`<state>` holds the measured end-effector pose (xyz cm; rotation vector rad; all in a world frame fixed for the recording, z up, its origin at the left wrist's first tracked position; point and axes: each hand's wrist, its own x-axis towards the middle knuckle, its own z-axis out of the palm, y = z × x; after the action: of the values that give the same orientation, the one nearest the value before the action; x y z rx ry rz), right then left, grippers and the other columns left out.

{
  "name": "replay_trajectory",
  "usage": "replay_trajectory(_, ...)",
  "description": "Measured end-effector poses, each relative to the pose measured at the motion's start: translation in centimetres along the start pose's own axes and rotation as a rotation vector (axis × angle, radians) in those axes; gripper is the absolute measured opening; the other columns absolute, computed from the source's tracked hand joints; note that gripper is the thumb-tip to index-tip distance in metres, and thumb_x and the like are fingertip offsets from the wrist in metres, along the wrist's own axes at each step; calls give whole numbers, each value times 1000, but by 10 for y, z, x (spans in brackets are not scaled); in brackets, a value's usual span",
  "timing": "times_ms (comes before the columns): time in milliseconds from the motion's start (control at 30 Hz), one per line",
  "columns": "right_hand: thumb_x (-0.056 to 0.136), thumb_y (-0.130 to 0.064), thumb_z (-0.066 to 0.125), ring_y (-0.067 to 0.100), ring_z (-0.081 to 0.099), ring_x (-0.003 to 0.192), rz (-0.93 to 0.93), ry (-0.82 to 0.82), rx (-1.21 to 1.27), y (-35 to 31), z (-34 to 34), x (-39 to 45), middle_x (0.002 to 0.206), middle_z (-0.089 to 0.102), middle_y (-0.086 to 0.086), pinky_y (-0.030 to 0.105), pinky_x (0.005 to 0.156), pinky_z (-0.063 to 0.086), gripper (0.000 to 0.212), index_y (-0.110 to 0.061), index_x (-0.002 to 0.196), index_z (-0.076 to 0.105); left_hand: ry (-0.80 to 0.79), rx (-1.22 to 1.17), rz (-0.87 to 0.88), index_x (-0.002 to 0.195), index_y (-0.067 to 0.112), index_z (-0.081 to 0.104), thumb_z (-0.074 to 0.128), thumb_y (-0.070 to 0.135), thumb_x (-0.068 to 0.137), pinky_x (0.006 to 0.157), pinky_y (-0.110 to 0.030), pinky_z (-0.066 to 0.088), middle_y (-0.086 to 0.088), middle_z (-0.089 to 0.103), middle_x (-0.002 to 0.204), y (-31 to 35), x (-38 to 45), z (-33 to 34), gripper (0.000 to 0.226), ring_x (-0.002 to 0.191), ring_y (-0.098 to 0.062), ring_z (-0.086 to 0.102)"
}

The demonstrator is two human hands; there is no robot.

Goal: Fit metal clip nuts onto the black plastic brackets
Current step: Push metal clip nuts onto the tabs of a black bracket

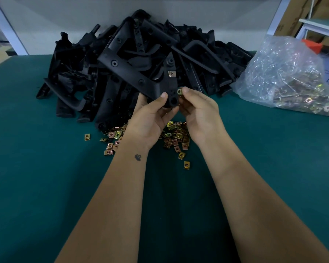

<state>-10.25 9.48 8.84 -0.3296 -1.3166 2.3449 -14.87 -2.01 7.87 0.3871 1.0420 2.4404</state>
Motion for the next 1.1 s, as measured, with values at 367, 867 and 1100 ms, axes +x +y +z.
replay_trajectory(367, 94, -9, 60, 12, 68, 79, 6, -62, -97, 0, 1, -3, 86, 73, 2, 25, 73, 53, 12, -14, 87, 69, 6, 8, 10, 131, 16, 49, 52, 2, 99, 73, -26, 57, -3, 70, 111, 3, -3, -3, 36, 90, -16, 69)
replay_trajectory(867, 92, -10, 66, 15, 62, 82, -26, -72, -281, 2, 5, -5, 82, 70, 0, 31, 80, 51, 12, -17, 84, 72, 32, -60, 3, 120, 16, 51, 49, 2, 96, 69, -29, 56, -8, 70, 105, 7, -2, -6, 28, 88, -18, 68)
replay_trajectory(1100, 91, -11, 65, 14, 63, 82, -28, -86, -293, 2, 6, -6, 83, 72, -1, 28, 77, 49, 13, -19, 87, 74, 99, -49, -16, 144, 3, 41, 46, 4, 97, 68, -27, 56, -13, 62, 113, 9, -2, -4, 47, 90, -20, 63)
